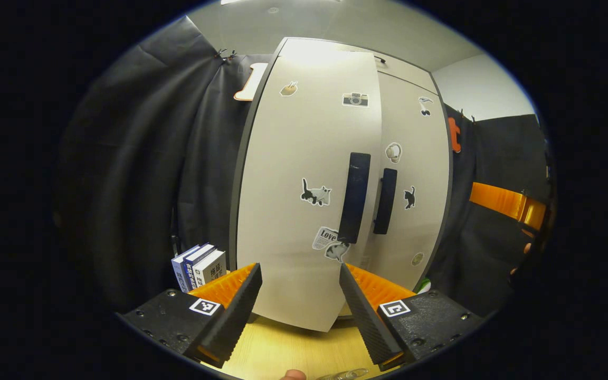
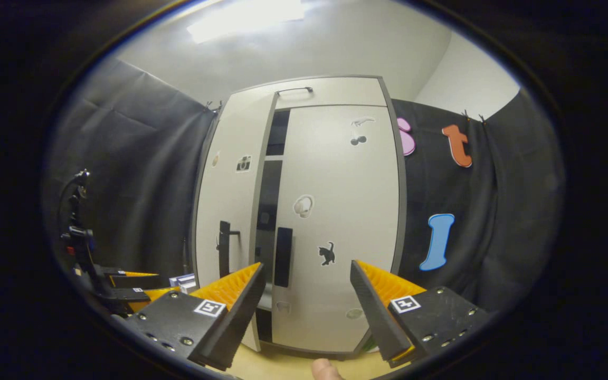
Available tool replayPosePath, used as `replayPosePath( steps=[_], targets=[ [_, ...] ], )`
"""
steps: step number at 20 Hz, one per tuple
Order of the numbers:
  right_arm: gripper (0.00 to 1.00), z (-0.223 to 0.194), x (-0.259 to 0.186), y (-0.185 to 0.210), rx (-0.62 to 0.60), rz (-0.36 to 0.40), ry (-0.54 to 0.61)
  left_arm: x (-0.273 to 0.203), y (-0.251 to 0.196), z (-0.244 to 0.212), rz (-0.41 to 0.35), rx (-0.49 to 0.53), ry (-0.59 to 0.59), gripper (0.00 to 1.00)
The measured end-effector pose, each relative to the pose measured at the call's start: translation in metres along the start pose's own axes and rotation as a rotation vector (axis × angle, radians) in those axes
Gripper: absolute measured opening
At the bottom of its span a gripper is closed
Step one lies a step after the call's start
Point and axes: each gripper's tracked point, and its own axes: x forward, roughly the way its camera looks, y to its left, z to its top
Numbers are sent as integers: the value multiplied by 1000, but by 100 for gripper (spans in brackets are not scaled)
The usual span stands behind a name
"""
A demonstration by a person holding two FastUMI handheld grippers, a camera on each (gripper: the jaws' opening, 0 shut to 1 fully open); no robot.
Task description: Grasp the bottle in the cabinet with the left hand and place it on the coaster, then close the right door with the right hand and the left door with the left hand.
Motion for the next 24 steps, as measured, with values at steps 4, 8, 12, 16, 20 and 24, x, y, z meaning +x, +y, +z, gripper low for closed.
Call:
replayPosePath(
  steps=[4, 8, 12, 16, 20, 24],
  targets=[
    [98, 0, -4, -3, -2, -8, 4, -1, -4, -1, -7, 4, 4, 94],
    [98, 0, -7, -4, -8, -12, 7, -3, -6, -1, -10, 6, 4, 94],
    [98, -1, -9, -6, -10, -16, 7, -5, -4, -3, -7, 4, 7, 94],
    [98, -2, -11, -6, -9, -19, 11, -6, -4, -2, -3, 4, 5, 94],
    [98, -2, -13, -7, -10, -22, 11, -6, -4, -3, -3, 1, 4, 94],
    [98, -5, -13, -8, -6, -25, 21, -6, -5, -3, -2, 3, 7, 94]
  ],
)
